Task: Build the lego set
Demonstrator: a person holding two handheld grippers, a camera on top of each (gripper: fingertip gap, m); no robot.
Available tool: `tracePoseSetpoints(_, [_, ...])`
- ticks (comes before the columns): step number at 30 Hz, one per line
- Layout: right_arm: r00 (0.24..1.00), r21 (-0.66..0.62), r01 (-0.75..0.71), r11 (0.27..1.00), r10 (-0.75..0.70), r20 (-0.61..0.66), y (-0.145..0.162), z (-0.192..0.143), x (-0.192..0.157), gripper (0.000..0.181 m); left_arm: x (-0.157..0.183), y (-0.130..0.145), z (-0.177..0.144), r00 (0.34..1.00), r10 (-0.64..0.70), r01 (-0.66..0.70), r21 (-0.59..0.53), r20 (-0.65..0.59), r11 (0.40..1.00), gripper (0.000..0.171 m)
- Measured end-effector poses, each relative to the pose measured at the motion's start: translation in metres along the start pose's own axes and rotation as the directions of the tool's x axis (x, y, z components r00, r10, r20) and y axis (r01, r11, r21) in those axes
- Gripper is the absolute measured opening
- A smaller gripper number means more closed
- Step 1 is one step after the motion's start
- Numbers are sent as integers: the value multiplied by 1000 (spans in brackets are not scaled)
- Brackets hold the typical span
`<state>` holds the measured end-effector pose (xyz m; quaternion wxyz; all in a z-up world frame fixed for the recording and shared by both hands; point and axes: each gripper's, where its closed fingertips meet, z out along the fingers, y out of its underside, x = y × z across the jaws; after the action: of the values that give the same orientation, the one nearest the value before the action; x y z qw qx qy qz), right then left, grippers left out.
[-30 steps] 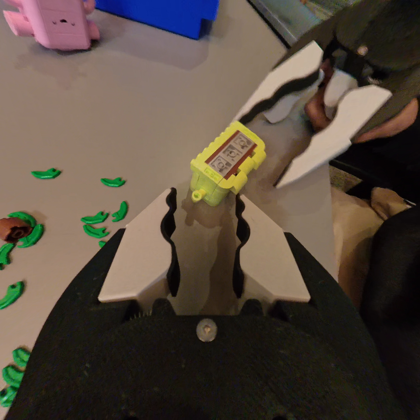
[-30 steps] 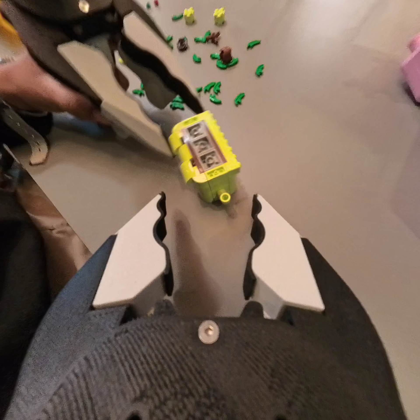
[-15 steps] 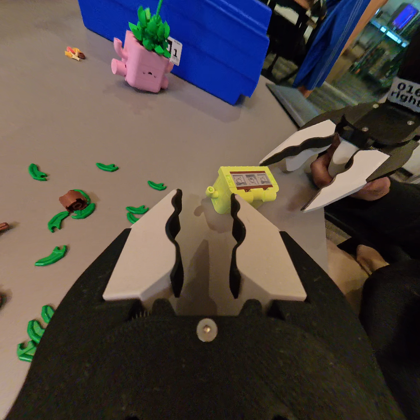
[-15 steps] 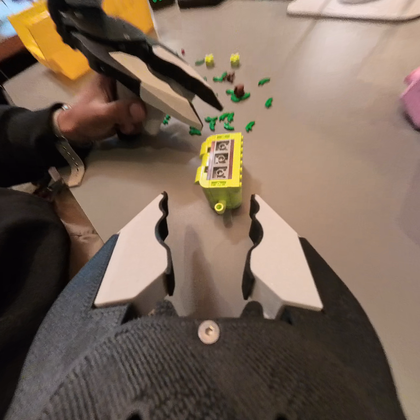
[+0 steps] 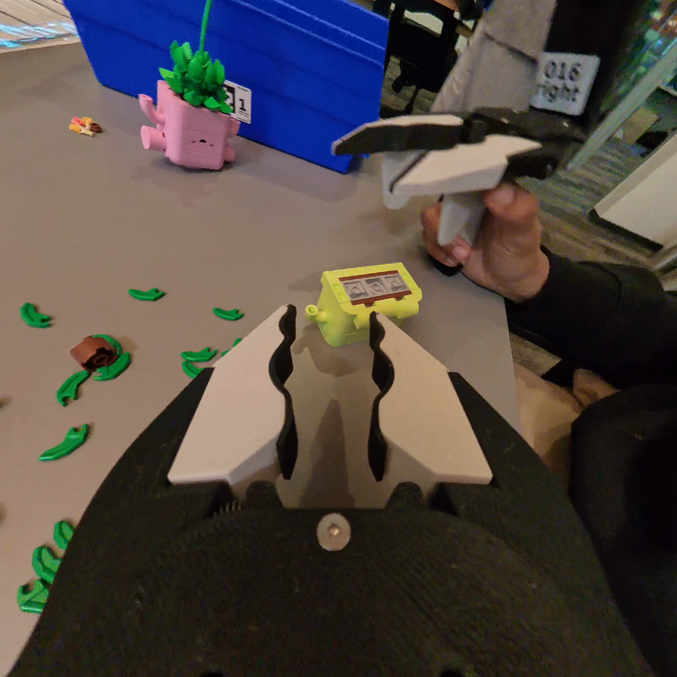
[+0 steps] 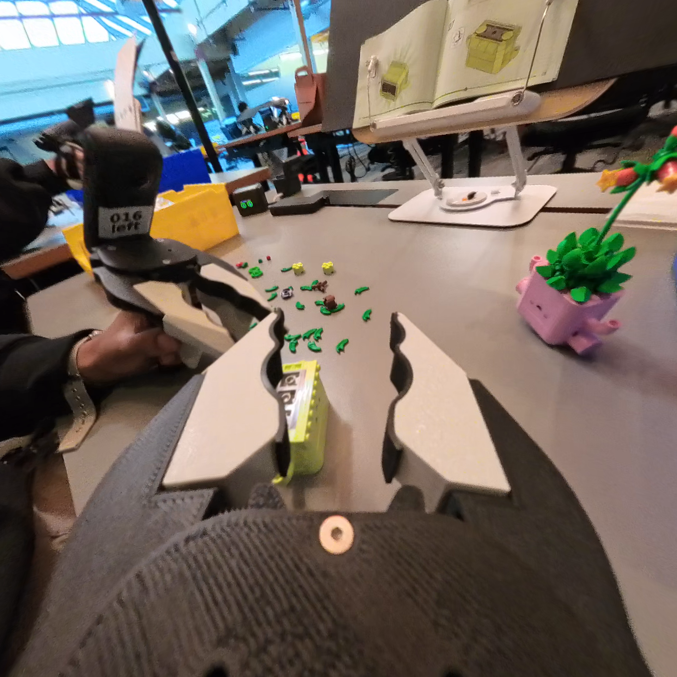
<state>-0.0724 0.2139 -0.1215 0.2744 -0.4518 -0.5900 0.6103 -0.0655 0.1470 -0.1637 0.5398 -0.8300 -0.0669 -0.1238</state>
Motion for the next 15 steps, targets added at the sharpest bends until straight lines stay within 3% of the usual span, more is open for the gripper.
tracePoseSetpoints(4, [994,18,-48,999,46,104,-4,-3,-7,59,10,7,6,995,99,-99,-56,-4,994,37])
tracePoseSetpoints(9, [994,31,-21,999,17,106,-3,-13,-14,52,17,16,12,979,203,-200,-121,15,972,35])
tracePoseSetpoints(15, [993,-30,43,999,-40,111,6,-7,-22,49,17,20,15,972,234,-228,-154,26,961,34])
